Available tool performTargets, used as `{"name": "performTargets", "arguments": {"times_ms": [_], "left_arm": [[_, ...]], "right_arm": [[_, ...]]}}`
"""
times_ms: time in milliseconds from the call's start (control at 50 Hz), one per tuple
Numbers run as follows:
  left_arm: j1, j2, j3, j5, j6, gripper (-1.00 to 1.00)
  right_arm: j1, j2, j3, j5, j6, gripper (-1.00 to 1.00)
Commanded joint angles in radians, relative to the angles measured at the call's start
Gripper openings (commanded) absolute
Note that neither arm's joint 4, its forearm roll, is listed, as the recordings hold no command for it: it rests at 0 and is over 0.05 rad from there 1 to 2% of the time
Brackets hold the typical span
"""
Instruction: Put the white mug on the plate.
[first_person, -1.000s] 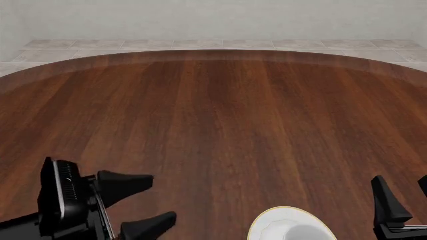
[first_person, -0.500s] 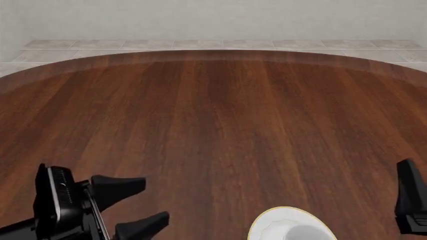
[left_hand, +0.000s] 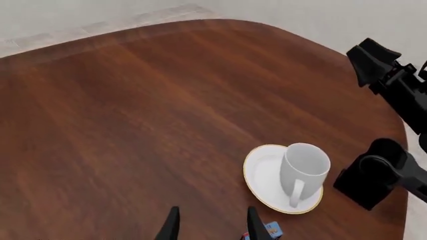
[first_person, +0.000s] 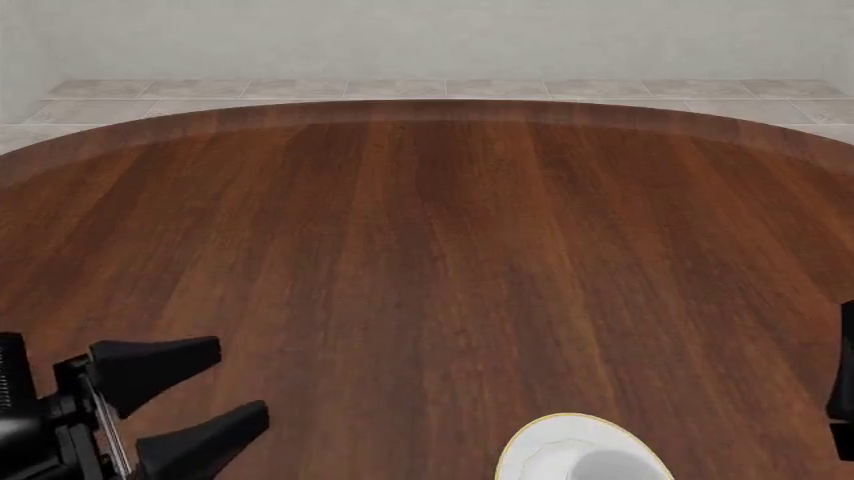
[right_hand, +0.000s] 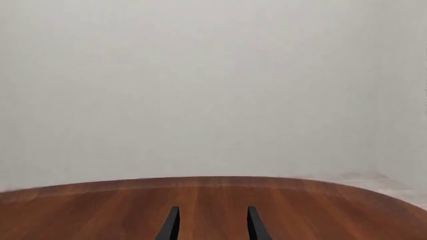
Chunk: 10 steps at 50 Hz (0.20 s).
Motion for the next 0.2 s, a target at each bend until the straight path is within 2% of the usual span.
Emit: {"name": "performTargets", "arguments": {"times_ms": [20, 200], "left_arm": [[0.037, -0.113, -0.071, 0.130, -0.005, 1.00], [0.043, -0.169, -0.084, 0.181, -0.006, 1.00]], "right_arm": [[-0.007, 0.000, 0.003, -0.027, 0.010, 1.00], [-0.011, 0.000, 0.002, -0.037, 0.024, 1.00]]}}
